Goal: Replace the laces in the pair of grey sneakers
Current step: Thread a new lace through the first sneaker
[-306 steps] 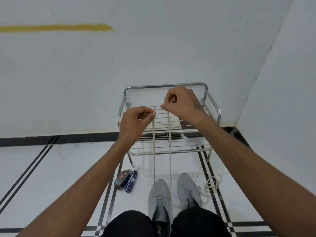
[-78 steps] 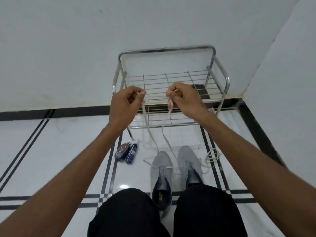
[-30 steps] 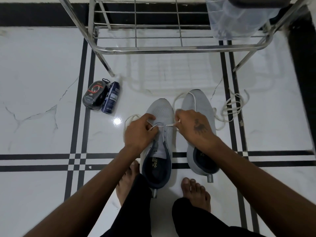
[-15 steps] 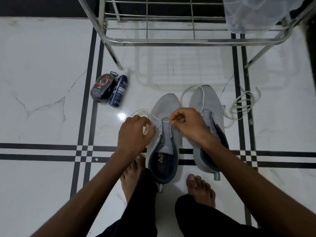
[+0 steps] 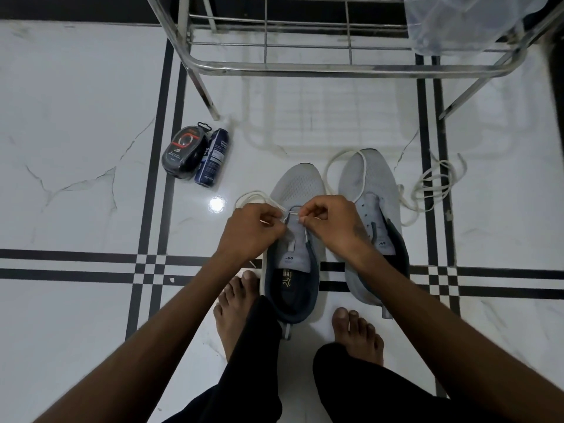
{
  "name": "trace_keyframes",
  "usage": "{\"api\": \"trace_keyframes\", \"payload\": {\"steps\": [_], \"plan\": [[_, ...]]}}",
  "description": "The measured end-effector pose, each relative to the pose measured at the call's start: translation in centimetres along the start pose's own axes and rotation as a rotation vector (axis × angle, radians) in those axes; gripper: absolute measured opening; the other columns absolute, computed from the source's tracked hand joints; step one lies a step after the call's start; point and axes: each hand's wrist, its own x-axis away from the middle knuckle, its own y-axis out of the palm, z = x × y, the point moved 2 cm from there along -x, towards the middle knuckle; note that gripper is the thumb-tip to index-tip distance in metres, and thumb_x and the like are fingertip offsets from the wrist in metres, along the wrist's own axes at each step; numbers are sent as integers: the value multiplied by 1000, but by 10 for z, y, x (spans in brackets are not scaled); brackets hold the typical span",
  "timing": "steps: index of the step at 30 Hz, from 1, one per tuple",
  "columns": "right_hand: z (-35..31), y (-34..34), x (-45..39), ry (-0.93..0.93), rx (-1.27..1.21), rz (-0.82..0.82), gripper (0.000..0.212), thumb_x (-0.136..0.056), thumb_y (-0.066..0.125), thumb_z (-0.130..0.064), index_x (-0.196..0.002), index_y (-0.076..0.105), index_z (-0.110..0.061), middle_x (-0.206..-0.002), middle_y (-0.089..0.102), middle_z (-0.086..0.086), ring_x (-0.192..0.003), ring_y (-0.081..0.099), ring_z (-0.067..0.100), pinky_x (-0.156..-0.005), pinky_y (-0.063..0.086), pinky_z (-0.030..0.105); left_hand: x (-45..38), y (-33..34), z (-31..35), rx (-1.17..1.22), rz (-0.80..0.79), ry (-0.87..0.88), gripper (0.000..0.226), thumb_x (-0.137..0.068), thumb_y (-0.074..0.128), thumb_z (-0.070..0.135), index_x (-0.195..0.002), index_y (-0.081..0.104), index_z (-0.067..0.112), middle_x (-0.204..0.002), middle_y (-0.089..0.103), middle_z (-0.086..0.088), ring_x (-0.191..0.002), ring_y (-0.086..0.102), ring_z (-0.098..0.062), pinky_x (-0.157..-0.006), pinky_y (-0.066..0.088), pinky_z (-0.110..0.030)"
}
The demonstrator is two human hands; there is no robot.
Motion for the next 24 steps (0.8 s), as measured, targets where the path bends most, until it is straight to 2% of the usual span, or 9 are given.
{"api": "trace_keyframes", "payload": {"steps": [2,6,10,15,17,19,20,22,24], "plan": [[0,3,1,0,-30,18,13,-82,76,-9,-90,70,-18,-80,70,-5,-75,66,8,-78,59,37,0,1,-4,66,18,-21,20,-82,71,26,-102,77,24,-91,75,13,-81,68,3,-80,56,-21],[1,13,2,-30,-30,62,19,-80,77,-7,-85,64,-19,-77,68,-8,-76,66,7,-76,58,39,-1,4,-7,174,27,-45,19,-82,72,19,-99,79,23,-86,75,14,-75,67,7,-66,50,-6],[3,21,2,-41,-19,92,21,-80,77,-10,-82,61,-22,-78,67,-9,-78,66,9,-76,57,41,0,6,-7,241,25,-60,20,-83,71,16,-100,79,23,-86,77,11,-77,69,2,-75,54,-19],[5,29,4,-60,-16,177,23,-83,76,-13,-80,57,-24,-79,64,-12,-79,61,-1,-71,53,26,2,9,-7,268,41,-54,20,-86,68,18,-102,78,24,-85,76,13,-76,68,4,-71,51,-14],[7,32,5,-40,-58,210,22,-83,76,-13,-79,57,-23,-79,64,-13,-81,61,-1,-71,52,22,3,9,-8,308,30,-50,19,-93,62,20,-103,78,24,-84,75,12,-76,68,2,-74,53,-16],[7,36,6,-26,-94,220,21,-83,76,-12,-78,57,-21,-79,65,-12,-82,63,2,-76,55,31,4,10,-10,336,13,-32,21,-97,59,18,-107,76,22,-90,76,8,-80,69,0,-82,56,-21],[7,37,7,-25,-101,221,20,-84,76,-11,-79,58,-19,-80,66,-11,-83,64,4,-78,56,35,5,12,-11,309,9,-11,21,-97,59,16,-111,75,20,-96,76,7,-84,69,1,-84,55,-19],[8,38,5,-31,-83,197,16,-85,75,-10,-81,61,-18,-83,67,-9,-87,65,8,-81,55,40,5,15,-12,251,14,24,22,-94,64,14,-113,75,19,-102,75,8,-91,68,3,-83,51,-11],[11,37,3,-36,-37,127,10,-88,72,-10,-87,66,-19,-89,69,-6,-91,65,9,-84,55,40,4,16,-12,259,47,40,17,-91,69,14,-105,77,18,-96,76,9,-88,68,3,-78,50,-8]]}}
